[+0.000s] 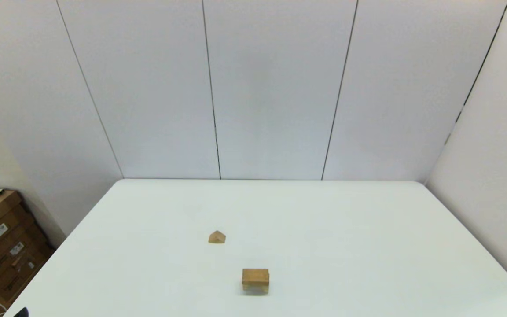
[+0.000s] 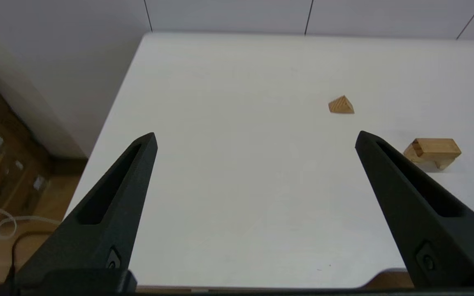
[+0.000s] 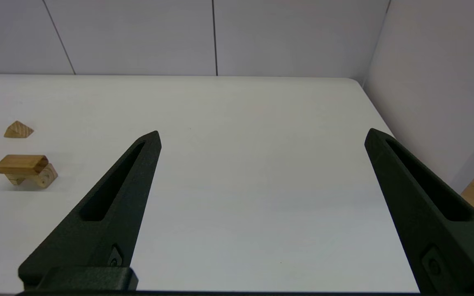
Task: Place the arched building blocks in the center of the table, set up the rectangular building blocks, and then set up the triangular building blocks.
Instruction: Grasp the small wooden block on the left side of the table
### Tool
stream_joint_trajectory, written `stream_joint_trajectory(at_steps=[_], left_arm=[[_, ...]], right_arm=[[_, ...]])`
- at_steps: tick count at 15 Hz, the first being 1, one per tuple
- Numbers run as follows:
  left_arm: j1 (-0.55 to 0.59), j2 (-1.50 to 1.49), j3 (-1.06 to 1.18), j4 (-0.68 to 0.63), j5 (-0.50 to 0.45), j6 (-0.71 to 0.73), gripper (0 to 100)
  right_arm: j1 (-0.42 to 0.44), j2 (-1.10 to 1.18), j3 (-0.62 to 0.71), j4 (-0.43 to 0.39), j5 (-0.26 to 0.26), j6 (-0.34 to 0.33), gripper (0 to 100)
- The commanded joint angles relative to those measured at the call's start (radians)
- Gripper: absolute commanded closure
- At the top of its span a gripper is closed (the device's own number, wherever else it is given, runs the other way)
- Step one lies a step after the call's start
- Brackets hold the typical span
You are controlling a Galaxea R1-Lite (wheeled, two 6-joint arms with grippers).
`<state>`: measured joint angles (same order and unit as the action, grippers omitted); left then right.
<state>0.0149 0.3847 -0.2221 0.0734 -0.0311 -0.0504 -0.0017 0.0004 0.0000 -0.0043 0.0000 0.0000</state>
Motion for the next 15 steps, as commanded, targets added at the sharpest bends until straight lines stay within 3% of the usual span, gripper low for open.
stream_joint_trajectory(at_steps=[1, 7, 10, 15], left_arm=[[0.122, 0.482, -0.215, -0.012, -0.174, 0.027, 0], [0.131, 0.904, -0.401, -0.03, -0.19, 0.13, 0], [0.131, 1.106, -0.563, 0.012, -0.194, 0.273, 0], [0.14, 1.41, -1.0, 0.427, -0.193, 0.655, 0]], right_arm=[[0.0, 0.0, 0.0, 0.0, 0.0, 0.0, 0], [0.0, -0.002, 0.0, 0.0, 0.0, 0.0, 0], [0.0, 0.0, 0.0, 0.0, 0.0, 0.0, 0], [0.0, 0.0, 0.0, 0.0, 0.0, 0.0, 0]])
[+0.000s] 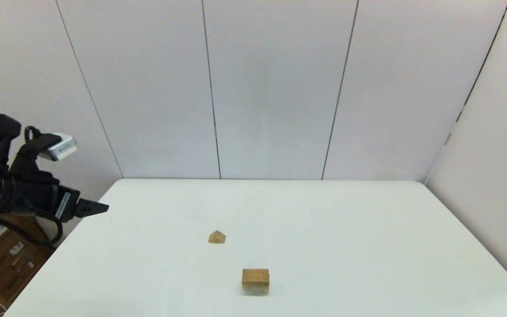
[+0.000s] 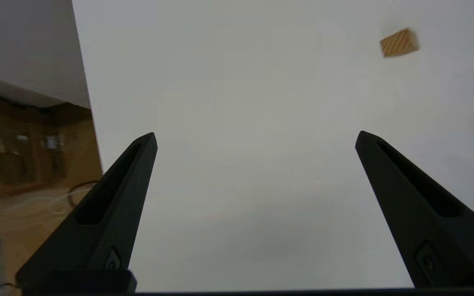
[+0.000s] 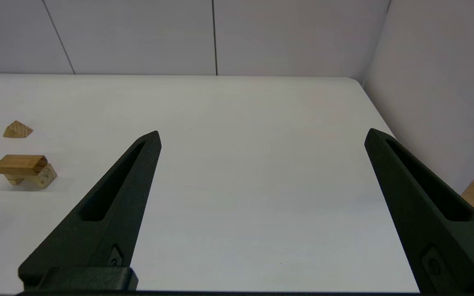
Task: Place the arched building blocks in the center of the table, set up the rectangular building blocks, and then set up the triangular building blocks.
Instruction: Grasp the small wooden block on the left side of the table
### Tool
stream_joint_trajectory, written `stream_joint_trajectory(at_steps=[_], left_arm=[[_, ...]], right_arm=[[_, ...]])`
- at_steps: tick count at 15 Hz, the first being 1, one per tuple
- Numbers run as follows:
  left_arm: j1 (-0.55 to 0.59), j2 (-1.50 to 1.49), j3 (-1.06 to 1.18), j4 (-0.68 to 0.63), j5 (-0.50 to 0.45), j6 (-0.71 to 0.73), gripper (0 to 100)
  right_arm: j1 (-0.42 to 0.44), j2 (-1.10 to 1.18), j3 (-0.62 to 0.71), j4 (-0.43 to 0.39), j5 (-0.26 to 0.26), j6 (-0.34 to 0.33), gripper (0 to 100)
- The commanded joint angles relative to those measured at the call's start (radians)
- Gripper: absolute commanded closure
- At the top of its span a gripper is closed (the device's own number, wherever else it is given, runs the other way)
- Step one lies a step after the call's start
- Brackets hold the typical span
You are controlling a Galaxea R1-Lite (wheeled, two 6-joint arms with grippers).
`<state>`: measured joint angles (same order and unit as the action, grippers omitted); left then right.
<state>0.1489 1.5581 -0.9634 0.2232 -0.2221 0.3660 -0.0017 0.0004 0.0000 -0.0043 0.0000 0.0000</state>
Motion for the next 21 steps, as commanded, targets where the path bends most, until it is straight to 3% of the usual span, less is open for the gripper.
stream_joint_trajectory(at_steps=[1, 4, 6, 15, 21], left_arm=[[0.004, 0.292, -0.357, 0.38, -0.002, 0.292, 0], [-0.042, 0.468, -0.637, 0.663, -0.002, 0.387, 0], [-0.109, 0.574, -0.744, 0.734, 0.003, 0.386, 0], [-0.405, 0.832, -0.972, 0.76, 0.006, 0.389, 0], [-0.45, 0.933, -0.999, 0.713, 0.021, 0.456, 0]], right_arm=[[0.0, -0.002, 0.0, 0.0, 0.0, 0.0, 0], [0.0, 0.0, 0.002, 0.0, 0.0, 0.0, 0], [0.0, 0.0, 0.0, 0.0, 0.0, 0.0, 0], [0.0, 0.0, 0.0, 0.0, 0.0, 0.0, 0], [0.0, 0.0, 0.0, 0.0, 0.0, 0.0, 0]])
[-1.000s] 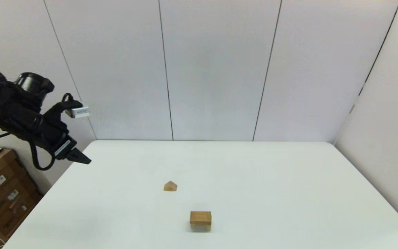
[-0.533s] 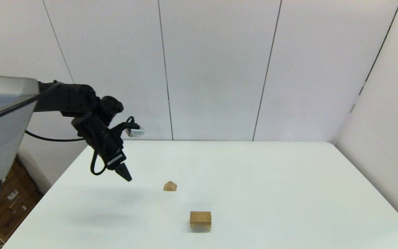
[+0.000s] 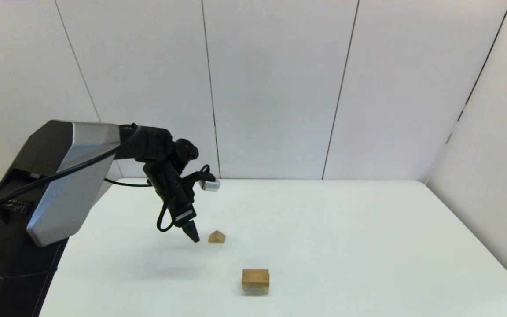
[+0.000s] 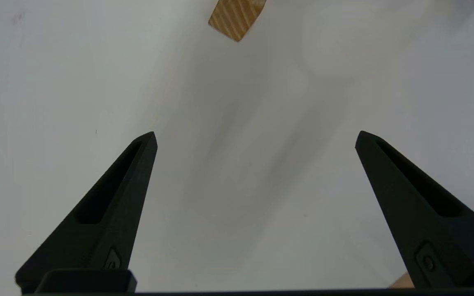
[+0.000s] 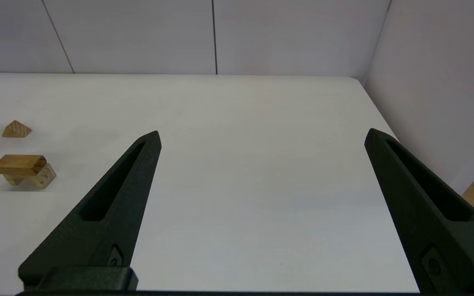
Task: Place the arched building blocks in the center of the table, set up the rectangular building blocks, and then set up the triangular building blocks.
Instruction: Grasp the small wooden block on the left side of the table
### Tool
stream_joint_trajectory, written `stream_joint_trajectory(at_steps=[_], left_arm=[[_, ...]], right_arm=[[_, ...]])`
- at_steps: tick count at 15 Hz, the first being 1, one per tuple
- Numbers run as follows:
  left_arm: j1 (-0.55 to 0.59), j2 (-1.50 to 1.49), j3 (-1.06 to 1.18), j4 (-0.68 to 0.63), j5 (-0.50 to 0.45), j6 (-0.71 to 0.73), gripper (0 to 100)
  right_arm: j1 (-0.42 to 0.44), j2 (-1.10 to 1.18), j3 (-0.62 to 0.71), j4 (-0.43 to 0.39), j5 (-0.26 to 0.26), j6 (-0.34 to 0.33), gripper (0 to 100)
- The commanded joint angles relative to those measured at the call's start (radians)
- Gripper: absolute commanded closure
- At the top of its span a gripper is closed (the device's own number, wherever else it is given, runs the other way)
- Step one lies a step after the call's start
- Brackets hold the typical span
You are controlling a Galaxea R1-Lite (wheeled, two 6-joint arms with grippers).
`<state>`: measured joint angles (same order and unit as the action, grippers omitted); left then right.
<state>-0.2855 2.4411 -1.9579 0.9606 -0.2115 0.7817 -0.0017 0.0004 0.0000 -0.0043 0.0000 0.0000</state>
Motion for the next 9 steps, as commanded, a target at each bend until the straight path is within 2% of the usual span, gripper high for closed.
stream_joint_trajectory(at_steps=[1, 3, 6, 9], left_arm=[[-0.02, 0.059, -0.004, -0.053, 0.02, 0.053, 0], [-0.024, 0.073, -0.004, -0.099, 0.02, 0.122, 0], [-0.024, 0.082, -0.004, -0.115, 0.02, 0.28, 0], [-0.03, 0.084, -0.004, -0.129, 0.021, 0.373, 0]], right_arm=[[0.0, 0.0, 0.0, 0.0, 0.002, 0.0, 0], [0.0, 0.0, 0.0, 0.0, 0.0, 0.0, 0], [0.002, -0.002, 0.002, 0.0, 0.0, 0.0, 0], [0.0, 0.0, 0.0, 0.0, 0.0, 0.0, 0]])
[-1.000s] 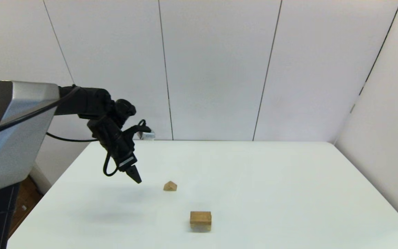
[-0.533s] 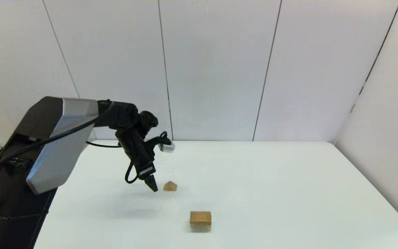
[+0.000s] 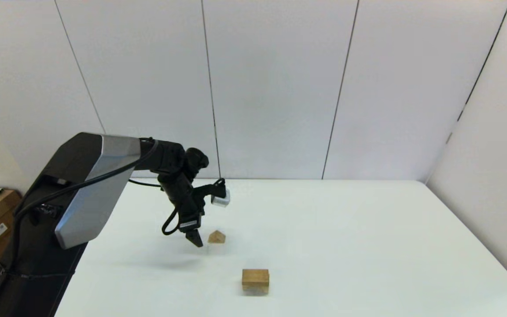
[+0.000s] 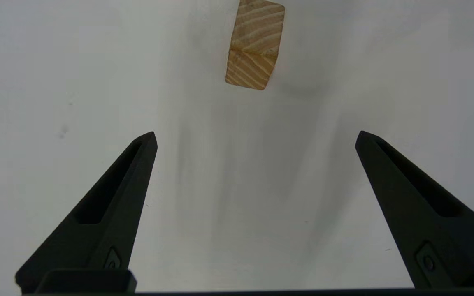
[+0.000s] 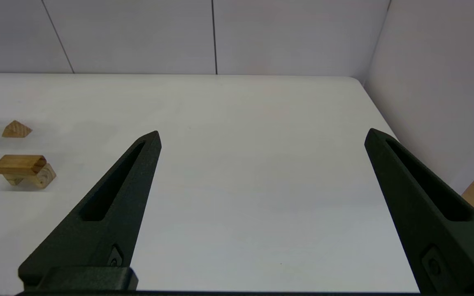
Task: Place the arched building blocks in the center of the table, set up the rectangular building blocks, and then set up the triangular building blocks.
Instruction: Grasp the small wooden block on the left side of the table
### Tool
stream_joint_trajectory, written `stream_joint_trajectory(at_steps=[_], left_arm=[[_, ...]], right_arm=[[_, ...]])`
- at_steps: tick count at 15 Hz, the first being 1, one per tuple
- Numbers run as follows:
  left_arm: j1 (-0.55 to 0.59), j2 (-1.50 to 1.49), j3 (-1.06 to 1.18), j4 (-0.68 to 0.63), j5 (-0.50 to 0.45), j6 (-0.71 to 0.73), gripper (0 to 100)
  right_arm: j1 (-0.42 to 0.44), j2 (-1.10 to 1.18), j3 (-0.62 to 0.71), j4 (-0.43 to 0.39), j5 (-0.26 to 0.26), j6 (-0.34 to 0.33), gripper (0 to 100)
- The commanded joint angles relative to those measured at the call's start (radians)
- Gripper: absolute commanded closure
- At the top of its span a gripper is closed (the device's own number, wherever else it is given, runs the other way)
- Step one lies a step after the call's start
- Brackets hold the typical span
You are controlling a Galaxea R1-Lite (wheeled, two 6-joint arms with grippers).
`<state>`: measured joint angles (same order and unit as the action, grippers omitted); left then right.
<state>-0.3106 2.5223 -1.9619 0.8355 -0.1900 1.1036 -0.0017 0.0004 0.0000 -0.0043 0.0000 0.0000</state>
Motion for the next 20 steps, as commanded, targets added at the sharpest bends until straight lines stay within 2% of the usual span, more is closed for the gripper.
stream_joint_trajectory(at_steps=[1, 8, 20], left_arm=[[-0.005, 0.013, 0.0, -0.021, 0.0, 0.07, 0], [-0.077, 0.058, -0.009, -0.05, 0.038, 0.067, 0], [-0.077, 0.096, -0.014, -0.139, 0.087, 0.067, 0]], right_arm=[[0.0, 0.0, 0.0, 0.0, 0.0, 0.0, 0], [0.0, 0.0, 0.0, 0.0, 0.002, 0.0, 0], [0.0, -0.002, 0.0, 0.0, 0.0, 0.0, 0]])
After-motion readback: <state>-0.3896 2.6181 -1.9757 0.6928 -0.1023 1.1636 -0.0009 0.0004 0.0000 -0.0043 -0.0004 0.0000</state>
